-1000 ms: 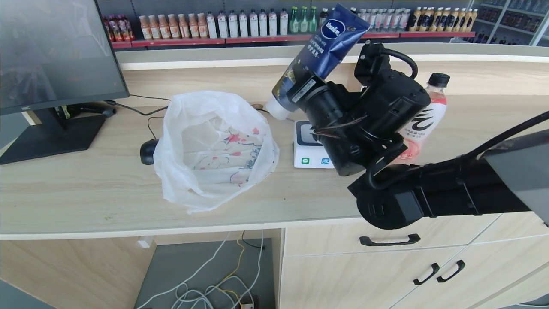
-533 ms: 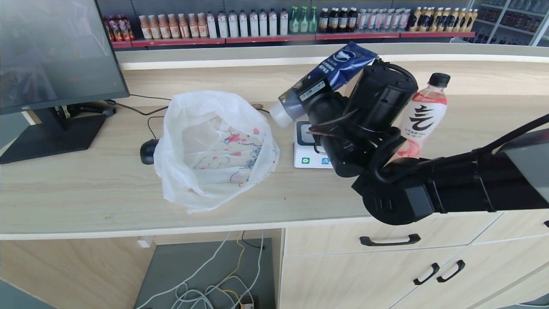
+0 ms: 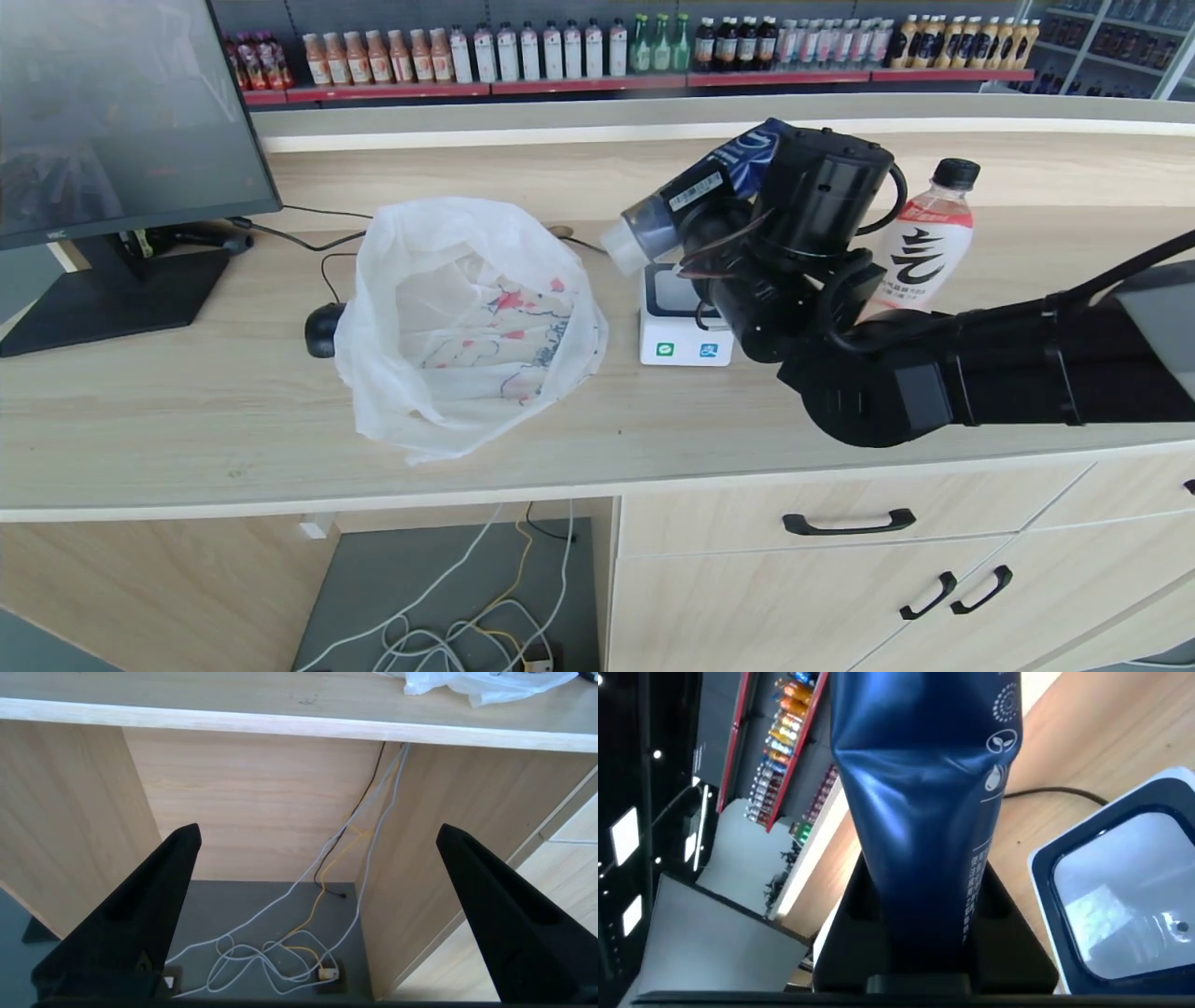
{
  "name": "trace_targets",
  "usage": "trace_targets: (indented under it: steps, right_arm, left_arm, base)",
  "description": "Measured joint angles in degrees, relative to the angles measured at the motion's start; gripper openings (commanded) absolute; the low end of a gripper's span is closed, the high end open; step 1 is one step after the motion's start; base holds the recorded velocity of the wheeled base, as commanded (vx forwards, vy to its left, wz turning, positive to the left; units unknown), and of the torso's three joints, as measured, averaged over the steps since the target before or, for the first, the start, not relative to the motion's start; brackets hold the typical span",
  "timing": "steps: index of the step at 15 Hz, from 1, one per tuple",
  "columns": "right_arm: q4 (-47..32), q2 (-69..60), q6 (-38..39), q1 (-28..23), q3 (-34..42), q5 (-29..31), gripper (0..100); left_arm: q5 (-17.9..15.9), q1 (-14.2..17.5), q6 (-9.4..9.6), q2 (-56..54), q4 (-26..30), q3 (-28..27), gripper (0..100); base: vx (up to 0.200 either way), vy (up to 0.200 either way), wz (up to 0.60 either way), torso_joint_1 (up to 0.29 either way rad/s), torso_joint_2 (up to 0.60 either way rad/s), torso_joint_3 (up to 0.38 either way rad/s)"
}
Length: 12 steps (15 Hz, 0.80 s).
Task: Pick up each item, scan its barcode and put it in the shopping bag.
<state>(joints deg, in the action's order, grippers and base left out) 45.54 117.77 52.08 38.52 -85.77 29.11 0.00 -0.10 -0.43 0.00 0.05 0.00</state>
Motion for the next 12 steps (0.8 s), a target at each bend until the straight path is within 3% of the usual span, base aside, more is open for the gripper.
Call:
trace_targets:
  steps: [5, 12]
  right_arm:
    - [-5.3, 1.4, 4.0, -0.5, -2.9, -0.1, 0]
    - [-5.3, 3.2, 4.4, -1.9, -4.4, -0.2, 0]
  left_arm:
    - [0.0, 0.0, 0.00, 0.0, 0.0, 0.0, 100]
    - [0.0, 0.0, 0.00, 0.0, 0.0, 0.0, 100]
  base:
    - [0.000, 0.000, 0.00, 0.000, 0.00, 0.000]
    - [0.000, 0.000, 0.00, 0.000, 0.00, 0.000]
